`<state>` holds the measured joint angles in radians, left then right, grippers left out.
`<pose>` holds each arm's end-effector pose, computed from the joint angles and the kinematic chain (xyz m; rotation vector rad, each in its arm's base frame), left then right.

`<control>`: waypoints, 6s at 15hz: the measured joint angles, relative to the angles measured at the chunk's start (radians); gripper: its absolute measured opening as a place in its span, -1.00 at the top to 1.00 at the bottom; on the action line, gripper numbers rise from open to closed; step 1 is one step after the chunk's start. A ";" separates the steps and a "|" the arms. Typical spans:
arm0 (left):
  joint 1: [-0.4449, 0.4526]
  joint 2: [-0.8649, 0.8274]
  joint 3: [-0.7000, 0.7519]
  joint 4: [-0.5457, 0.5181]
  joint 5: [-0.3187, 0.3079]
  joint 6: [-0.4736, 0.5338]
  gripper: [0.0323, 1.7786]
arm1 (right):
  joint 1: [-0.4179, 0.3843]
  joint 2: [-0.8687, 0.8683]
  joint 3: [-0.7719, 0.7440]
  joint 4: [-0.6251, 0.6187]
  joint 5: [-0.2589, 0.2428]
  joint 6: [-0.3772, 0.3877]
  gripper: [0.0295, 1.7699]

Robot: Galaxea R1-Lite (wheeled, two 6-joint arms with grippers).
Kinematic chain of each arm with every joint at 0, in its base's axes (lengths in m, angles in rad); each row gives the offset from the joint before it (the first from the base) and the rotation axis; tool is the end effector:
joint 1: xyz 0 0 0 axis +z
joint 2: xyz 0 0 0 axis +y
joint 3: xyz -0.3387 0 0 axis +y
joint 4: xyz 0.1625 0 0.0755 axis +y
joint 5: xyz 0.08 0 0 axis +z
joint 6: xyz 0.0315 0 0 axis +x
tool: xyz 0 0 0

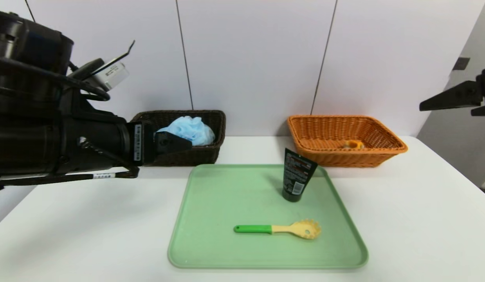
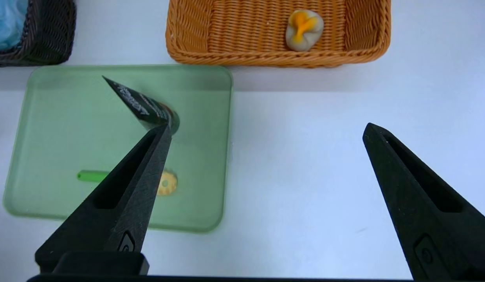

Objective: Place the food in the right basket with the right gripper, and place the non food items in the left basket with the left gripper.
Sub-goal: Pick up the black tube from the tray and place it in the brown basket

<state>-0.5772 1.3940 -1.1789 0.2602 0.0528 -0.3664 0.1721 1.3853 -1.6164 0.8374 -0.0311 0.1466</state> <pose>0.1806 -0.1156 0.3215 -0.2029 0.5436 -0.4229 0.1677 0.0282 0.3801 0.0803 0.6121 0.0921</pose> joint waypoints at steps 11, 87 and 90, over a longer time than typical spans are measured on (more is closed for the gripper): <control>-0.214 0.260 0.070 -0.425 0.006 0.009 -0.90 | 0.006 -0.084 0.064 0.000 -0.001 0.038 -0.91; -0.067 0.469 -0.092 -0.758 0.000 0.356 0.42 | 0.128 -0.227 0.277 0.002 0.031 0.066 -0.92; 0.023 0.457 -0.105 -0.755 -0.002 0.358 0.44 | 0.128 -0.227 0.277 0.000 0.036 0.065 -0.92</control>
<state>-0.5540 1.8515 -1.2838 -0.4945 0.0509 -0.0085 0.3002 1.1583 -1.3391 0.8379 0.0047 0.2117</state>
